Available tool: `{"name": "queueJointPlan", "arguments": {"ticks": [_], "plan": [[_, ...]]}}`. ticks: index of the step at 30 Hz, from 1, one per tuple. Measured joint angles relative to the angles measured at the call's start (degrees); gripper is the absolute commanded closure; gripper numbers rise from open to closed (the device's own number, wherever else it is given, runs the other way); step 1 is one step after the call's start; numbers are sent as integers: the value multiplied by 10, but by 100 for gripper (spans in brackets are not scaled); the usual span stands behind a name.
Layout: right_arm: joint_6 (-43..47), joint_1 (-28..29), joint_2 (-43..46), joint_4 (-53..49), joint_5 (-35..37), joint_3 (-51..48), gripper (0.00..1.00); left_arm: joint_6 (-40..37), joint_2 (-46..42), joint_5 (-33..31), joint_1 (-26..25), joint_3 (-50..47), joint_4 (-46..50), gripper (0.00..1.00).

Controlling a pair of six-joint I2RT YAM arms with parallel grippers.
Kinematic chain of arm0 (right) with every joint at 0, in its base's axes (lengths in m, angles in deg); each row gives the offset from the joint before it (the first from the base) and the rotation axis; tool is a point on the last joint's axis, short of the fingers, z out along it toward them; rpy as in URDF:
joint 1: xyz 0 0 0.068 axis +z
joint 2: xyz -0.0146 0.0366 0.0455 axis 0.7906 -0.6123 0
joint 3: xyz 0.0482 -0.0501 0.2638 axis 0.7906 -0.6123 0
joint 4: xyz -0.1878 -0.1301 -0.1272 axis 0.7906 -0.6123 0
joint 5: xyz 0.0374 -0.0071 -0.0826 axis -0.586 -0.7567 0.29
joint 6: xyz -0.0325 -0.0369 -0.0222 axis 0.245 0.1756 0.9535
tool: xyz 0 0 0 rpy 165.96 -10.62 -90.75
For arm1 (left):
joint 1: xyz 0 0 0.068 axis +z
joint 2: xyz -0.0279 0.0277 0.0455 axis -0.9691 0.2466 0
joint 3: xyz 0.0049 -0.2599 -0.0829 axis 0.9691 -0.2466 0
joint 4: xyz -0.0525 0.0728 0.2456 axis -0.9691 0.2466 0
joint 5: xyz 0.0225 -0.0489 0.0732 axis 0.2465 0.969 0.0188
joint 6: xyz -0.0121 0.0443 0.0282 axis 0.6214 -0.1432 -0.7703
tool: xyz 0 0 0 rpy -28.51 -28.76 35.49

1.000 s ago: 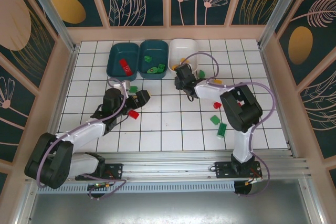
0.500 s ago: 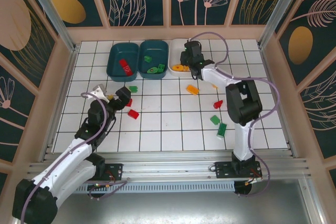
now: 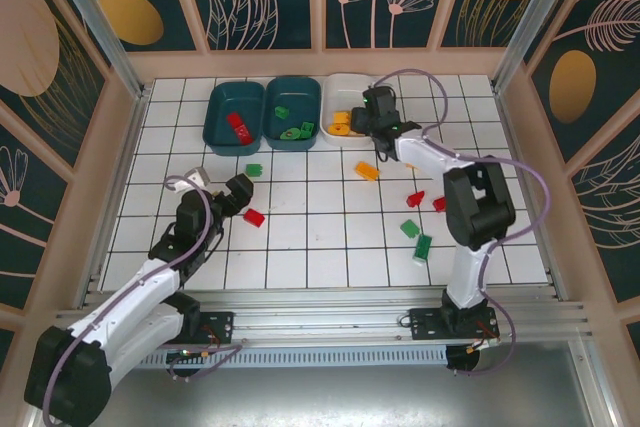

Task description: Sort the legos into containers by color

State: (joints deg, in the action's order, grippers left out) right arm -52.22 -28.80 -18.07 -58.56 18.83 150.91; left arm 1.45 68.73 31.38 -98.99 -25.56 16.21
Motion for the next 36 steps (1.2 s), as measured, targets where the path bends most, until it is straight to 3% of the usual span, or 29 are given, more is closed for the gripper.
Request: {"name": "queueJointPlan", "arguments": {"ticks": [2, 7, 23, 36], "plan": [[-4, -23, 10, 1, -1, -21, 54, 1, 23, 14, 0, 0, -10, 2], [-9, -61, -7, -7, -20, -37, 54, 2, 68, 48, 0, 13, -20, 1], [-15, -96, -85, 3, -120, -30, 50, 2, 77, 76, 0, 30, -31, 2], [-24, -117, -90, 19, -108, -30, 49, 2, 89, 78, 0, 30, -33, 2]]}}
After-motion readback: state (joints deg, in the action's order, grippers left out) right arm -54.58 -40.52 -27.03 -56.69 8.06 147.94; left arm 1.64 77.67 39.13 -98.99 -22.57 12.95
